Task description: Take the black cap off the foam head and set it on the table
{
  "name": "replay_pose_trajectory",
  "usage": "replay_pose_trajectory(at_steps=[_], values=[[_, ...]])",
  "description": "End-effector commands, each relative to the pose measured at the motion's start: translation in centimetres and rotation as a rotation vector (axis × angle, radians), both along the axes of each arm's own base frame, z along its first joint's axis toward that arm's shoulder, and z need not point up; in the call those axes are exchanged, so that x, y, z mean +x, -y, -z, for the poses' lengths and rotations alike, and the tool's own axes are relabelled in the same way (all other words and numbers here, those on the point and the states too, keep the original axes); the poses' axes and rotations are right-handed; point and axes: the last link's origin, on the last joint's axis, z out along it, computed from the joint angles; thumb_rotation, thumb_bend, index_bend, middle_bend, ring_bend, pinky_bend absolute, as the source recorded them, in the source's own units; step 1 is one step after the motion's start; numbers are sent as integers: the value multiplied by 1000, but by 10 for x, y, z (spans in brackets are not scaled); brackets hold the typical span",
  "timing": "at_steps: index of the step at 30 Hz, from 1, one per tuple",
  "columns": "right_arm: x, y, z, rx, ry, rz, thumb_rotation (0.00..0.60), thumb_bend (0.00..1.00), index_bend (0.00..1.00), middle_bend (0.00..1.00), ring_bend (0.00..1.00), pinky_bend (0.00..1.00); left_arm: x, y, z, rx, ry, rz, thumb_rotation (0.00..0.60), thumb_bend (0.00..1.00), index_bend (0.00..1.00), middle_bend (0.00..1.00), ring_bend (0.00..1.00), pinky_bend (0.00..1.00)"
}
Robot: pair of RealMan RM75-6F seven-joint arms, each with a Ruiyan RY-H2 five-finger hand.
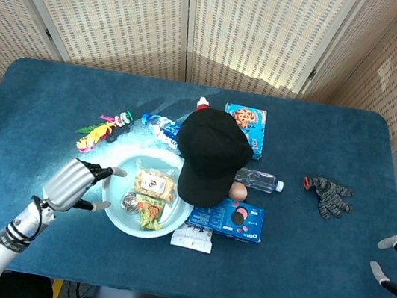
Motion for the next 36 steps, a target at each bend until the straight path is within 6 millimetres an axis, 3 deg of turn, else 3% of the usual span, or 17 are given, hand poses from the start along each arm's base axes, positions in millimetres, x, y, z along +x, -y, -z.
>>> replay_pose_trajectory(at_steps=[1, 14, 26, 36], values=[[0, 0, 0, 1, 0, 2, 600, 238, 491, 439, 409, 518, 13, -9, 18, -36, 8, 49, 600, 74, 358, 652, 691, 821], [-5, 1, 1, 4, 2, 23, 600, 238, 491, 439, 409, 518, 52, -30, 71, -58, 66, 165, 600, 74, 543, 845, 888, 908], [-7, 2, 3, 11, 3, 35, 600, 239, 491, 439, 409, 518, 74, -39, 109, 1, 88, 173, 600, 74, 573, 875, 928, 943], [-8, -1, 2, 9, 0, 47, 600, 238, 491, 439, 409, 518, 79, -40, 132, 2, 90, 134, 600, 74, 554, 875, 928, 945]])
